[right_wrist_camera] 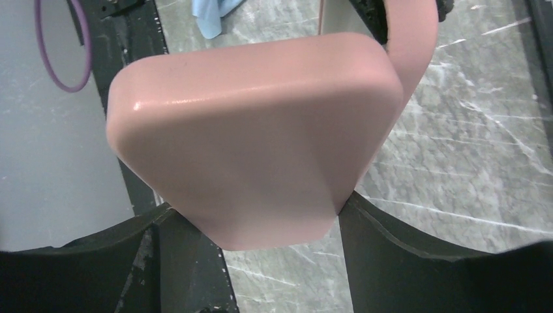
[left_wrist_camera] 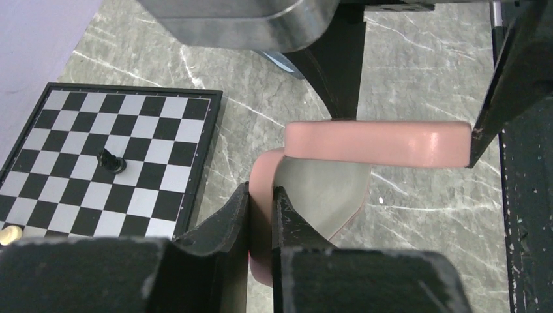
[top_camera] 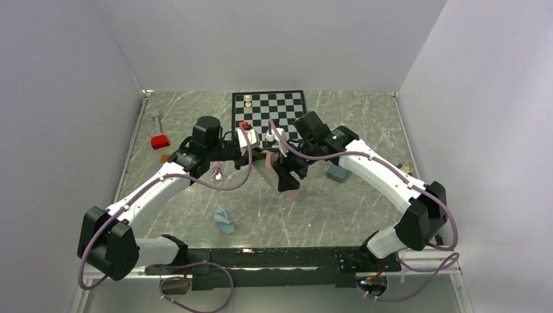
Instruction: Organize the sunglasses
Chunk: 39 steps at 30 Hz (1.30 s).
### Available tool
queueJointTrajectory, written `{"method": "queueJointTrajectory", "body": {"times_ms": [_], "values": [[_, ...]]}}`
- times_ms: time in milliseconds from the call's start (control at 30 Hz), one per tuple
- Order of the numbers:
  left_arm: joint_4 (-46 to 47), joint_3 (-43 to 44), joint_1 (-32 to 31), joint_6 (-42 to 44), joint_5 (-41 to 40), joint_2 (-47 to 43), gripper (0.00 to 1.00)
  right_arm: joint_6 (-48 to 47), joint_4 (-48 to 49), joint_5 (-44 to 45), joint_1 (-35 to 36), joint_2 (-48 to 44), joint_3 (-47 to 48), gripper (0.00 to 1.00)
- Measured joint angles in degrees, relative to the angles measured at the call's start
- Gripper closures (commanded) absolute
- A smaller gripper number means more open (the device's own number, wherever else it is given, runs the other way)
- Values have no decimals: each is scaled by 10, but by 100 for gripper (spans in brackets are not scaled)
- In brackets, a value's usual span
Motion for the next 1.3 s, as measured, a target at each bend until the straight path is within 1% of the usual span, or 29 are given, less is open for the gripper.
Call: {"method": "queueJointTrajectory", "body": {"times_ms": [33, 67, 100, 167, 200, 367, 467, 567, 733, 900, 1033, 1100, 1200, 1300], "values": [[7, -1, -1, -11, -5, 0, 100, 2, 2, 8, 1, -3, -1, 50], [10, -1, -2, -17, -7, 0, 100, 4, 4, 13, 1, -5, -2, 38], [19, -3, -2, -33, -17, 0, 100, 13, 15, 31, 2, -14, -7, 29], [44, -6, -4, -70, -37, 0, 100, 34, 44, 73, 5, -38, -24, 7], [56, -7, -5, -90, -47, 0, 100, 46, 62, 94, 7, -54, -35, 1], [90, -9, -5, -184, -111, 9, 100, 117, 167, 242, 6, -171, -102, 0], [99, -4, -3, -245, -129, 30, 100, 150, 245, 325, 5, -252, -151, 0], [101, 17, -3, -307, -135, 65, 100, 185, 338, 405, 5, -345, -222, 0], [108, 77, -3, -414, -165, 123, 100, 226, 469, 501, 5, -445, -325, 0], [120, 150, -6, -502, -221, 176, 100, 255, 547, 581, 5, -488, -391, 0], [139, 176, -14, -564, -275, 197, 100, 271, 596, 644, 5, -502, -430, 0], [159, 163, -16, -593, -287, 197, 100, 273, 619, 678, 5, -510, -453, 0], [192, 115, -19, -621, -300, 189, 100, 274, 636, 728, 5, -519, -478, 0], [188, 60, -28, -638, -306, 188, 100, 282, 643, 769, 5, -531, -496, 0]]}}
